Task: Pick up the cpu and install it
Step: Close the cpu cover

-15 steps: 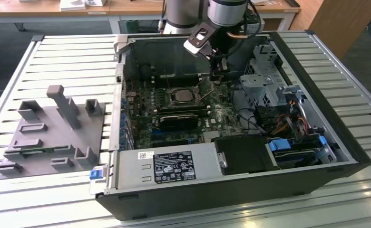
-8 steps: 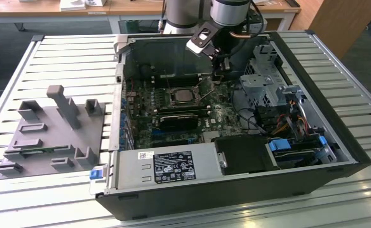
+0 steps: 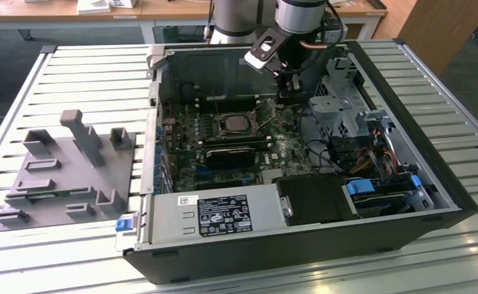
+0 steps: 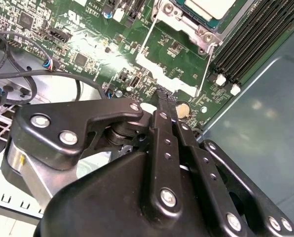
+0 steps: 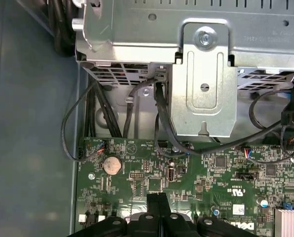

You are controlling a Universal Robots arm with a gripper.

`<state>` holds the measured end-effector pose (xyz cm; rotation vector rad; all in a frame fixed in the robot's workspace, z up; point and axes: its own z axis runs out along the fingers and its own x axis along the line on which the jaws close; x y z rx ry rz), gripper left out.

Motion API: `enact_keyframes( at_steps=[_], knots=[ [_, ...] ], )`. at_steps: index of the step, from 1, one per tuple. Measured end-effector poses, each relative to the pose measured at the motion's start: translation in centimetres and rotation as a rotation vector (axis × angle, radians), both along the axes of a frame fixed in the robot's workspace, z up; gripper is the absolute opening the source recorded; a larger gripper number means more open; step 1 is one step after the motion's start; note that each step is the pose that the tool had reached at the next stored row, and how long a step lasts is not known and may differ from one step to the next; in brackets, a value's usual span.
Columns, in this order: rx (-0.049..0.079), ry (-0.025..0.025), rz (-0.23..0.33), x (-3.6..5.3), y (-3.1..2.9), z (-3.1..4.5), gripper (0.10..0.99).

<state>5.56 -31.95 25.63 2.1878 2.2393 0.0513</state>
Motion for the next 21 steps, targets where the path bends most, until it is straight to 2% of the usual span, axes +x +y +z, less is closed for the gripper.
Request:
enact_keyframes(
  at_steps=[5, 15, 21],
  knots=[
    [-0.001, 0.0009, -0.005, 0.24, 0.07, -0.16, 0.106],
    [-0.002, 0.0124, -0.008, 0.43, 0.10, -1.13, 0.106],
    [-0.002, 0.0134, -0.007, 0.21, 0.10, -1.24, 0.106]
  ],
)
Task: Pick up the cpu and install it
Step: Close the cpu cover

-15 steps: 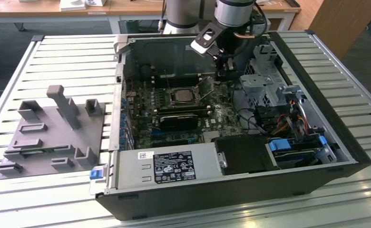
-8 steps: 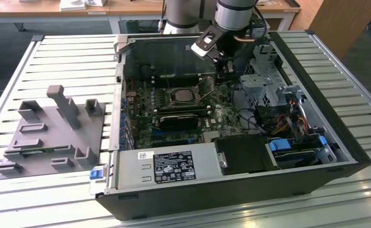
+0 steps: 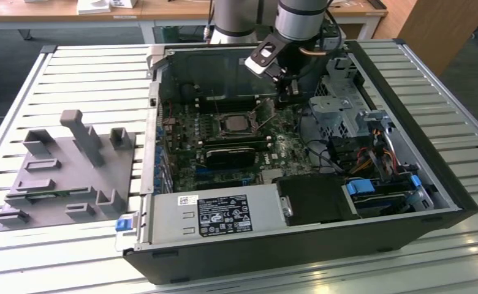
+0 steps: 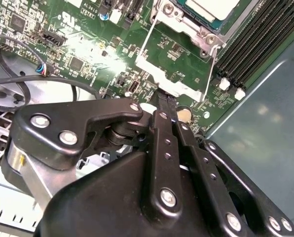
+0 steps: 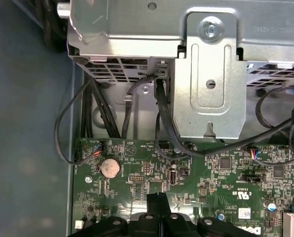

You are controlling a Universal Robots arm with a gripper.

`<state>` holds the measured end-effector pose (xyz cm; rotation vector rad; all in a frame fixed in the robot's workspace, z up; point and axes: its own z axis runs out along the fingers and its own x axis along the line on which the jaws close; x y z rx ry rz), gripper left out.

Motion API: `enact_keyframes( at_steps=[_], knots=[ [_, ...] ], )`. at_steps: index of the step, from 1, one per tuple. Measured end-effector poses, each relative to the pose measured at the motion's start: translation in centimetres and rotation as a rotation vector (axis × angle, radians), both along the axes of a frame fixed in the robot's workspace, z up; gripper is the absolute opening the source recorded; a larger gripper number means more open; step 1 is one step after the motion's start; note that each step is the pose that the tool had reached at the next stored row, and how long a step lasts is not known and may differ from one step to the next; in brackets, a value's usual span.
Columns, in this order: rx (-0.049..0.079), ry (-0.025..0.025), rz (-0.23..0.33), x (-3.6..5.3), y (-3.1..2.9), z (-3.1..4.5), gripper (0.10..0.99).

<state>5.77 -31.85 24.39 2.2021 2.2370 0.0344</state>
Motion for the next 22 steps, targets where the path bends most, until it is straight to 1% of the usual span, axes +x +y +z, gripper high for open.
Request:
enact_keyframes(
  at_steps=[22],
  knots=[
    [0.000, 0.0002, 0.000, -1.13, 0.01, -0.05, 0.106]
  ],
)
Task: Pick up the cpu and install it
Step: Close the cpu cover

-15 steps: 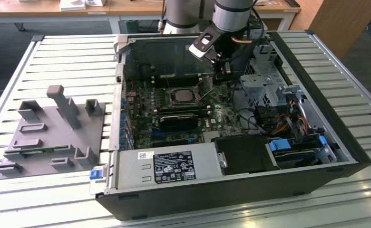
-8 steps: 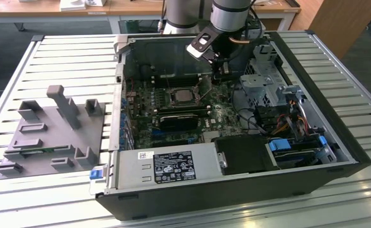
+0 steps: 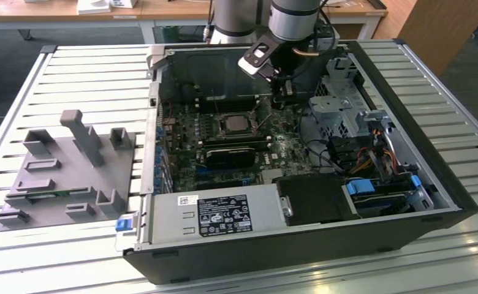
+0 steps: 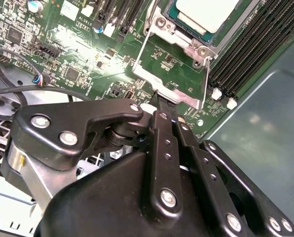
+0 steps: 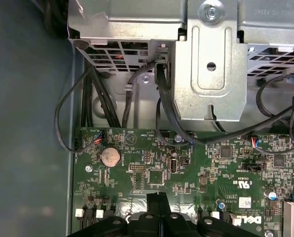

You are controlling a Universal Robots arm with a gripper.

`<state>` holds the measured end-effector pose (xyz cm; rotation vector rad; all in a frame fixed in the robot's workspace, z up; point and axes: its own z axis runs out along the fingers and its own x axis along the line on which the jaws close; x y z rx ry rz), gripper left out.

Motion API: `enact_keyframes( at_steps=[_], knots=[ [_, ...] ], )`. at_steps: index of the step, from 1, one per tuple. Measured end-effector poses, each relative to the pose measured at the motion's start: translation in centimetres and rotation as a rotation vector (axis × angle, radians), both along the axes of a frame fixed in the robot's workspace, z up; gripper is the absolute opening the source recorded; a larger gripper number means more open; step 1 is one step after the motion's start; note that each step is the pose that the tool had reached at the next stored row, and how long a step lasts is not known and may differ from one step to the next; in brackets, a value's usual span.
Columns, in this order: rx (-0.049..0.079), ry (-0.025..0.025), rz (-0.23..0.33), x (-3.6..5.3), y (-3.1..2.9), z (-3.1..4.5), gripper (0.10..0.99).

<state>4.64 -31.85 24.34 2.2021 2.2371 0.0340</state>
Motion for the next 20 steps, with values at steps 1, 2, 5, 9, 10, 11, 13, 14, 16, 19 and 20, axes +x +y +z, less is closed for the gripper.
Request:
enact_keyframes(
  at_steps=[1, 2, 5, 9, 10, 11, 13, 14, 16, 19, 20],
  knots=[
    [0.000, 0.0000, 0.000, -0.04, 0.00, 0.00, 0.106],
    [0.000, 0.0000, 0.000, -0.07, 0.00, 0.00, 0.106],
    [0.000, 0.0000, 0.000, -0.16, 0.00, -0.01, 0.106],
    [0.000, 0.0000, 0.000, -0.27, 0.00, -0.02, 0.106],
    [0.000, 0.0000, 0.000, -0.29, 0.00, -0.02, 0.106],
    [0.000, 0.0000, 0.000, -0.31, 0.00, -0.02, 0.106],
    [0.000, 0.0000, 0.000, -0.35, 0.00, -0.02, 0.106],
    [0.000, 0.0000, 0.000, -0.46, 0.00, -0.03, 0.106],
    [0.000, 0.0000, 0.000, -0.61, 0.00, -0.04, 0.106],
    [0.000, 0.0000, 0.000, -0.67, 0.00, -0.05, 0.106],
    [0.000, 0.0000, 0.000, -0.70, 0.00, -0.05, 0.106]
  ],
)
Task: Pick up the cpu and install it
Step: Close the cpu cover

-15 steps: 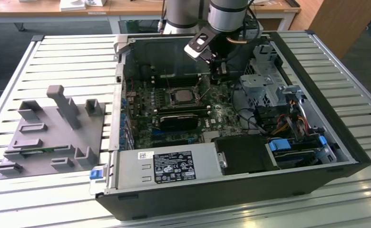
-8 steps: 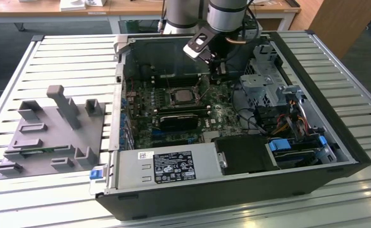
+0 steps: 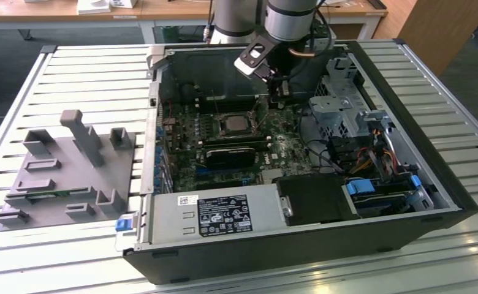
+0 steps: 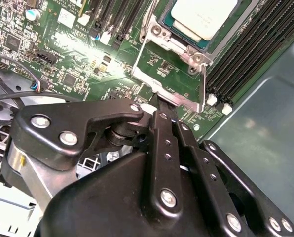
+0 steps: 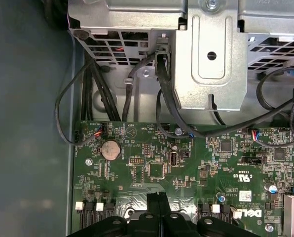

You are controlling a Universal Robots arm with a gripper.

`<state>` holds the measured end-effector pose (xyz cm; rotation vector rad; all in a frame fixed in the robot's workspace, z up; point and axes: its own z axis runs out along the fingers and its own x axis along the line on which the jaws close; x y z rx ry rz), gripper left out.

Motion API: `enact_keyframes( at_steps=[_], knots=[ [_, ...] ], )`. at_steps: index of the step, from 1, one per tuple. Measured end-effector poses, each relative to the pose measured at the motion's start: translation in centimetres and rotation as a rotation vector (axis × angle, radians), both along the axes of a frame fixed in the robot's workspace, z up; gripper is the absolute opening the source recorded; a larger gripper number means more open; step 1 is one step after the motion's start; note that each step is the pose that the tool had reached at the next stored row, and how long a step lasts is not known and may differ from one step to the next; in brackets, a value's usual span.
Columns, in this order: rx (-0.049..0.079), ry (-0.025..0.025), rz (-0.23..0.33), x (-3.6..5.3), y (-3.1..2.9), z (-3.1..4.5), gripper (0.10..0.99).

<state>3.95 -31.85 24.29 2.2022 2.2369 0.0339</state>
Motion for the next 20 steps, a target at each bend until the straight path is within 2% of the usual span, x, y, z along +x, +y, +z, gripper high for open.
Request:
enact_keyframes(
  at_steps=[20],
  knots=[
    [0.000, 0.0000, 0.000, -0.73, 0.00, -0.05, 0.106]
  ],
)
